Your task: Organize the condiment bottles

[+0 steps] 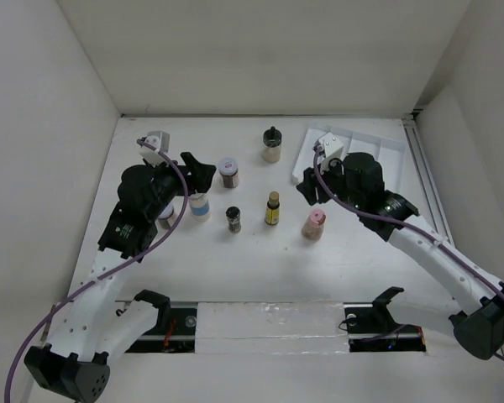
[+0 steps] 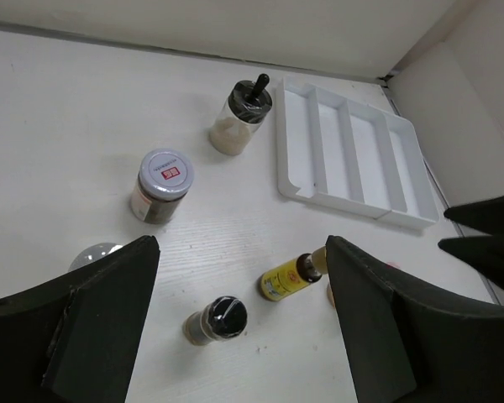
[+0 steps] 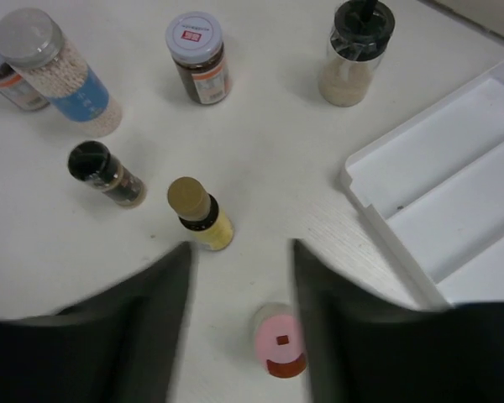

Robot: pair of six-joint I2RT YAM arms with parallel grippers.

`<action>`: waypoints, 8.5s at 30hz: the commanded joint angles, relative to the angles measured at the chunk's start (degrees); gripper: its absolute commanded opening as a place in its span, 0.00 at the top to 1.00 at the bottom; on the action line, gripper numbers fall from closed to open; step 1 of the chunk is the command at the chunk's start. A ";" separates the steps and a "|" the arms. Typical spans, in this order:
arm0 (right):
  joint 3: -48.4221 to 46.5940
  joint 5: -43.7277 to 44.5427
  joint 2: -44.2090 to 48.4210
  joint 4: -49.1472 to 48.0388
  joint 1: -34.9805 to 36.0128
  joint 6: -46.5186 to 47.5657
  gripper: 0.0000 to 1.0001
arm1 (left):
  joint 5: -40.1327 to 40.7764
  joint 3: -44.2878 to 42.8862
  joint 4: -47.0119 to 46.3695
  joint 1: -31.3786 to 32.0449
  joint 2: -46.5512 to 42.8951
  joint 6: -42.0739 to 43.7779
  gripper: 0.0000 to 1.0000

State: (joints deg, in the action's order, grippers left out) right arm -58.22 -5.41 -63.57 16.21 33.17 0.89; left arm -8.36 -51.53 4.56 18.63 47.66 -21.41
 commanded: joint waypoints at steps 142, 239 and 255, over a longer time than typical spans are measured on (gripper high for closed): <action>9.61 5.76 1.34 11.39 -2.41 -4.66 0.02 | -3.33 1.52 -4.21 -0.18 -1.16 1.11 0.26; -33.65 3.76 -44.10 -9.51 -16.56 5.97 0.29 | -3.50 1.52 -4.21 -0.18 -0.02 1.63 0.26; -48.56 -1.27 -61.14 -11.11 -9.17 10.46 0.01 | -2.98 1.52 -4.21 -0.18 -1.08 1.63 0.25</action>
State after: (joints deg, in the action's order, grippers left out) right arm -101.67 -6.04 -124.05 6.00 25.89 11.68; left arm -11.62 -49.45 2.79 18.63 47.62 -20.01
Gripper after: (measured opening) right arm 0.993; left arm 0.749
